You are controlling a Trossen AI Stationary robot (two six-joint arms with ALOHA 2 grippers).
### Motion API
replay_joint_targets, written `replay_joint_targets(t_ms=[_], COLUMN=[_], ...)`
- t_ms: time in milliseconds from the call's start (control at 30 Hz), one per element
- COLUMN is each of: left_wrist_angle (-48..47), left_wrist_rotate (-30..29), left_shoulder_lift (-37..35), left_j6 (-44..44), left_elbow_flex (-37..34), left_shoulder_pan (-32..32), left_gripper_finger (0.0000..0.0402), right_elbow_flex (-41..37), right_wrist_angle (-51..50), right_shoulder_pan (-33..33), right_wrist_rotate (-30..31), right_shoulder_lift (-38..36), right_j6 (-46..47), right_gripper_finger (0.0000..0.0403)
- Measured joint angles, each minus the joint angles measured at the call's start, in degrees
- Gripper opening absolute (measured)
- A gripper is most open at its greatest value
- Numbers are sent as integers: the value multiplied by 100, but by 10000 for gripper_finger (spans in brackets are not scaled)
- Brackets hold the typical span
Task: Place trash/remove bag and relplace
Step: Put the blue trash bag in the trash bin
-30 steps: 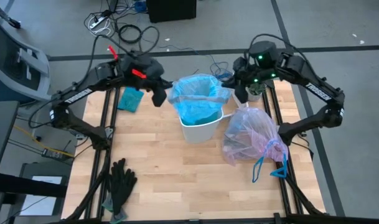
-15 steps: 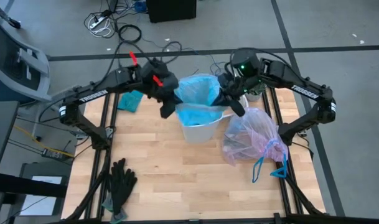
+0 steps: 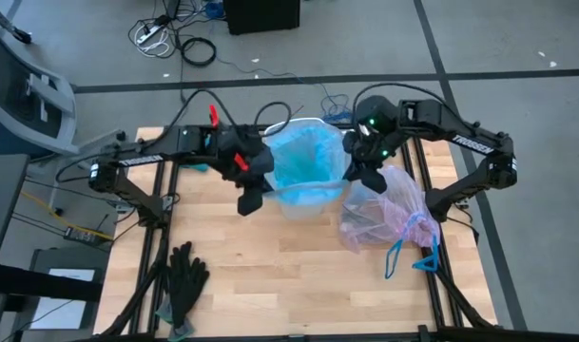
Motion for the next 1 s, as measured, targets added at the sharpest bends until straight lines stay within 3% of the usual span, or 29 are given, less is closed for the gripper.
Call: replay_joint_targets(t_ms=[333,633,800,1000], left_wrist_angle=[-383,-675,-485,-135], left_wrist_rotate=[-774,-1307,-2037,-2372], left_shoulder_lift=[43,174,172,163], left_j6=[-348,-551,-678,-679], left_elbow_flex=[0,-276,-938,-1479], left_shoulder_pan=[-493,-708,-722,-733], left_gripper_finger=[0,0,1,3], right_elbow_flex=[-279,-1086,-1123,-1128], right_wrist_angle=[-246,-122,-44,-33], right_shoulder_pan=[601,790,772,763], right_wrist_rotate=[1253,1523,1615,1641], right_shoulder_lift=[3,7,7,-47], right_j6=[540,743,762,946], right_gripper_finger=[0,0,0,0])
